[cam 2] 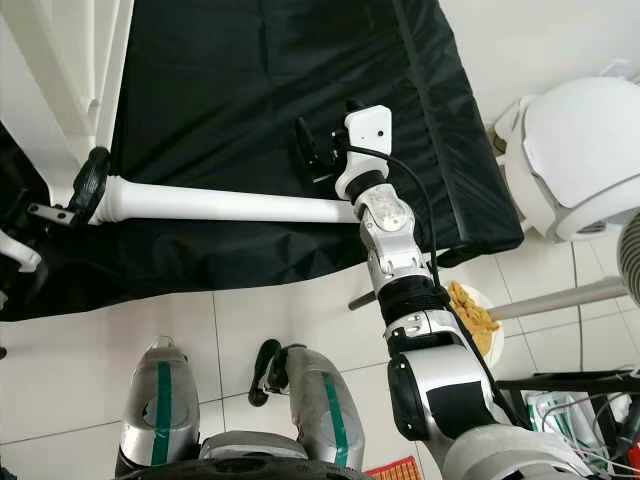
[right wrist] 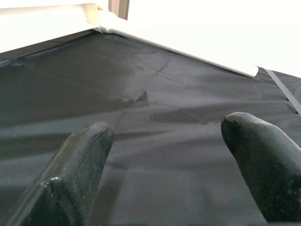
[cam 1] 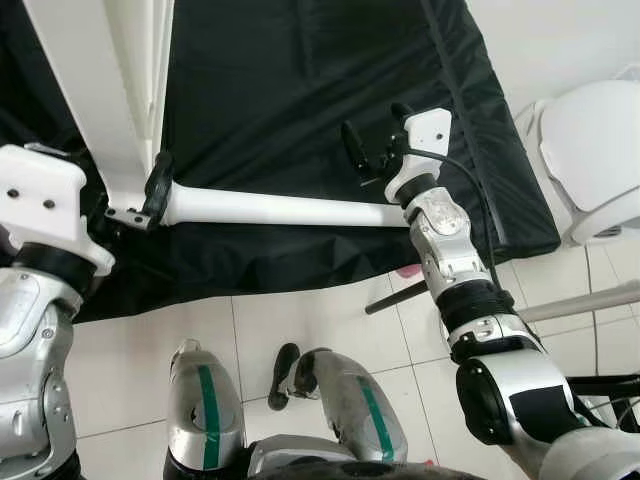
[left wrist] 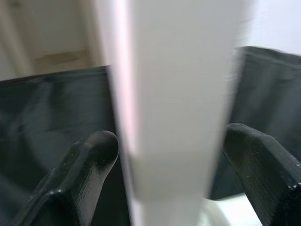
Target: Building children table
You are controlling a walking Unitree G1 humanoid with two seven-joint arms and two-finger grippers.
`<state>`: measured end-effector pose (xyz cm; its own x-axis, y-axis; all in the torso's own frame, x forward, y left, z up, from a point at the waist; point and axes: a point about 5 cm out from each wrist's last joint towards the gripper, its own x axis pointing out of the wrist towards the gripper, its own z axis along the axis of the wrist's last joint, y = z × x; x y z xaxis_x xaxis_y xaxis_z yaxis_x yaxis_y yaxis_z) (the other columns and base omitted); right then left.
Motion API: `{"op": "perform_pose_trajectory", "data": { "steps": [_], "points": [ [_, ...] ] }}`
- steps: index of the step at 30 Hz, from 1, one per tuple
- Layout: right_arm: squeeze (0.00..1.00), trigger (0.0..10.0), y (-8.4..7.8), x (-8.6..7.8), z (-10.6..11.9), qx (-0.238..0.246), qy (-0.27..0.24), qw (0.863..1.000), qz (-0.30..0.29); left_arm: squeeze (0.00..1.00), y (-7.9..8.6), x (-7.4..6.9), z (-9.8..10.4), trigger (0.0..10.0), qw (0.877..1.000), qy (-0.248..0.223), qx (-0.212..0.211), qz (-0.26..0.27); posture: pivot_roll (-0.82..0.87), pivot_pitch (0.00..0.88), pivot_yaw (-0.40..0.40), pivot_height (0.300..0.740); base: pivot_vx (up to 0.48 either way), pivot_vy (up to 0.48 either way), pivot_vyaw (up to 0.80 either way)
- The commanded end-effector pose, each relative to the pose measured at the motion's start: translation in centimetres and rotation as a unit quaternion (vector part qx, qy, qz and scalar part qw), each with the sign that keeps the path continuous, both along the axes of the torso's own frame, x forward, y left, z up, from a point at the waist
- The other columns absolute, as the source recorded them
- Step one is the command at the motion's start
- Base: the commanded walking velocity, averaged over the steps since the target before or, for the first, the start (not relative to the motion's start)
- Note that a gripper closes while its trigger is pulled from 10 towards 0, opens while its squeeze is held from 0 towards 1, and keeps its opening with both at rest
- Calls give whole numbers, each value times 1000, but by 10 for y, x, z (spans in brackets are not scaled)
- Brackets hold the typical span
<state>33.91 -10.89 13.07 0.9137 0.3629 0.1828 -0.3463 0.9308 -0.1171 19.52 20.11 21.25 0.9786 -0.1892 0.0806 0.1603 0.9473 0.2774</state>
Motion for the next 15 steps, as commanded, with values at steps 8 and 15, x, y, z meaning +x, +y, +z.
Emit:
{"op": "perform_pose_trajectory", "data": {
  "steps": [8,15],
  "points": [
    [0,10000,-10,-1,-4,-1,3,1000,-20,0,-4,21,9,10000,995,-38,-27,93,364,102,-226,740,0,0,0],
    [0,10000,-9,-1,-4,0,3,1000,-24,0,-7,32,19,10000,985,-65,-52,151,358,102,-225,740,0,0,0]
  ]
}}
